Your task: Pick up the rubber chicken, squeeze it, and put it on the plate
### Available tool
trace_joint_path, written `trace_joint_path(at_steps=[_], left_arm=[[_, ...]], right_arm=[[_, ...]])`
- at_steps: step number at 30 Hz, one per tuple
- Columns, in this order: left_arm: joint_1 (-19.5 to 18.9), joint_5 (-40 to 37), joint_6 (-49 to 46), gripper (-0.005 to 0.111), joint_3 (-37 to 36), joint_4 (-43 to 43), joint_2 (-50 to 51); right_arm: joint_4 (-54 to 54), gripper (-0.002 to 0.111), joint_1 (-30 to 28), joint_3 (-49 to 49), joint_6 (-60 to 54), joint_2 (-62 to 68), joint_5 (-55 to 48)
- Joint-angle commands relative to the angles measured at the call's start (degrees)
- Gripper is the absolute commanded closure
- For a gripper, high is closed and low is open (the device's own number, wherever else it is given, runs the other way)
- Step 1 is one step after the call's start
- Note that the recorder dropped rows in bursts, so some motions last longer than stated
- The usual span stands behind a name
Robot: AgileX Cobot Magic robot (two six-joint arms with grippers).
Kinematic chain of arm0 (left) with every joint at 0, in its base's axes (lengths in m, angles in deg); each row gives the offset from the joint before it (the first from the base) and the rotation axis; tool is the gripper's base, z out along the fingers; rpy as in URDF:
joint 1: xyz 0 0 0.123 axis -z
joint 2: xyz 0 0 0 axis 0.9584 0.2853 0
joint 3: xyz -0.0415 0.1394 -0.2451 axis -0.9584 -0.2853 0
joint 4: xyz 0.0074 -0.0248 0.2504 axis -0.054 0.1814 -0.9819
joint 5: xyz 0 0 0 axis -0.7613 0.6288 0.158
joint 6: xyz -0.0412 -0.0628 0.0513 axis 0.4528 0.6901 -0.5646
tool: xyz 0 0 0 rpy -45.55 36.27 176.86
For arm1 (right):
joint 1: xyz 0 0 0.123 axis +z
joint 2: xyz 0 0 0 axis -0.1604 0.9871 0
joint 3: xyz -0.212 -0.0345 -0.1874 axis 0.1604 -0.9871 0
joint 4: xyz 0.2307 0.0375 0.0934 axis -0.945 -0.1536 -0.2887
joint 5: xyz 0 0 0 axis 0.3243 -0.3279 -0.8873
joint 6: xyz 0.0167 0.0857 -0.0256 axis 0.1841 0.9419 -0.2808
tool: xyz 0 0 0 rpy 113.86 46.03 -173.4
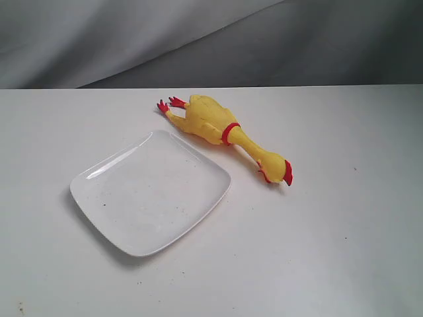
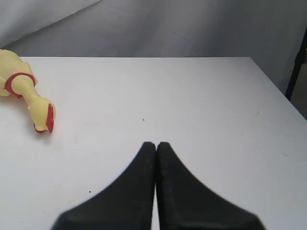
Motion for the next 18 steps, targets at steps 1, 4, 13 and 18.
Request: trace_joint_path(at_steps=[1, 4, 13, 18], left_arm=[[-0.14, 0.14, -0.02, 0.106, -0.31, 0.38, -0.19], [-0.14, 0.14, -0.02, 0.106, -0.31, 0.38, -0.19], [-0.14, 0.14, -0.02, 0.106, -0.31, 0.38, -0.19], [-0.14, 0.14, -0.02, 0.106, -0.31, 0.38, -0.19]], right_arm=[[0.69, 0.108, -0.52, -0.23, -0.5, -0.14, 0.03], [0.69, 0.108, -0.52, -0.23, -0.5, -0.14, 0.03], [0.69, 0.108, -0.52, -0.23, -0.5, -0.14, 0.03], [2.45, 0.108, -0.52, -0.23, -0.6, -0.14, 5.82]])
